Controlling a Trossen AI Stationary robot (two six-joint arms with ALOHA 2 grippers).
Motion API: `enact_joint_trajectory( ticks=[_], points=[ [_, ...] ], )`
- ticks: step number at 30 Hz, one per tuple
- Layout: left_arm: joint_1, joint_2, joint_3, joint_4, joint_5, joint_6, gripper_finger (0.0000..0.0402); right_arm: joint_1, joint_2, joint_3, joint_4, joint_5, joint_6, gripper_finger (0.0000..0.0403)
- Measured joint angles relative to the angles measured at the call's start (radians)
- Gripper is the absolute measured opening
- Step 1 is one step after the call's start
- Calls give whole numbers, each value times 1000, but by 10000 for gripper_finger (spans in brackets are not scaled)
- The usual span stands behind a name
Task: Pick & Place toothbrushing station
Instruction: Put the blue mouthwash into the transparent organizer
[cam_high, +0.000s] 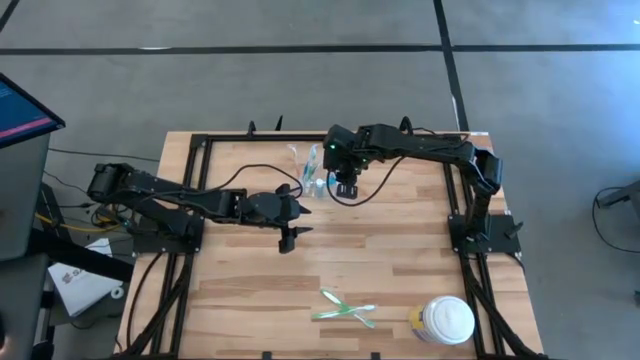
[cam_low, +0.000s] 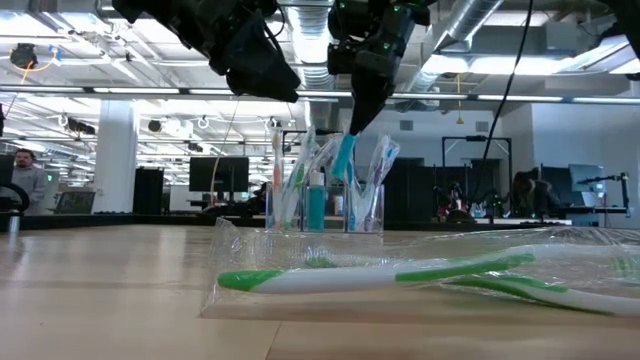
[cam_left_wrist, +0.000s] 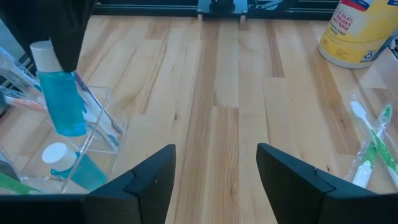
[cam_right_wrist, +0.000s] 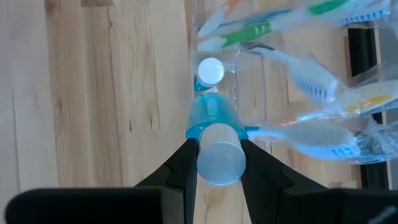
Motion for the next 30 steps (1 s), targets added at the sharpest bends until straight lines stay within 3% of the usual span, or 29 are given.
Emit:
enact_joint_trajectory(
  ticks=[30],
  points=[
    [0, 0, 0, 1, 2, 3, 218, -12, 18, -21, 47, -7, 2, 85]
  ],
)
